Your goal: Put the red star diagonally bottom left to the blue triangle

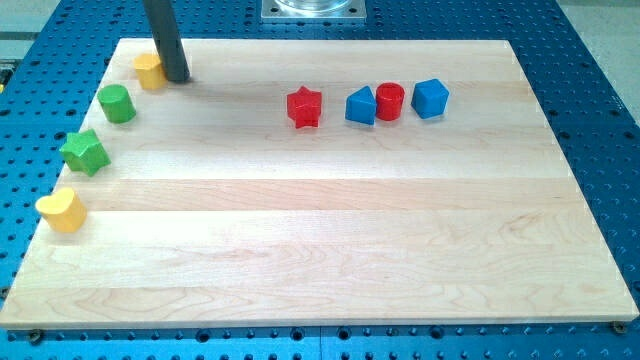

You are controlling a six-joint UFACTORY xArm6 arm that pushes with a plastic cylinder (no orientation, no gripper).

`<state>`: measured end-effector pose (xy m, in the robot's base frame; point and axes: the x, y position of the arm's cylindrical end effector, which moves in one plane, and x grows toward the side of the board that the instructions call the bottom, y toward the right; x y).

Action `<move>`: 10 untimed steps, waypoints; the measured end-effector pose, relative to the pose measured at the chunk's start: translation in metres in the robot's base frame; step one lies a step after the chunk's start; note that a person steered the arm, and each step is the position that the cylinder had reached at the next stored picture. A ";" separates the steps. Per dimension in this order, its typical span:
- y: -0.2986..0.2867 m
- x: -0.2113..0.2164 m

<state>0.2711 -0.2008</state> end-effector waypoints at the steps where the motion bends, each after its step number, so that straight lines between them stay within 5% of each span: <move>1: -0.027 0.000; 2: 0.019 -0.002; 3: 0.155 -0.011; 4: 0.195 0.017; 5: 0.170 0.080; 6: 0.206 0.104; 8: 0.106 0.193; 10: 0.183 0.110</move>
<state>0.3814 -0.0175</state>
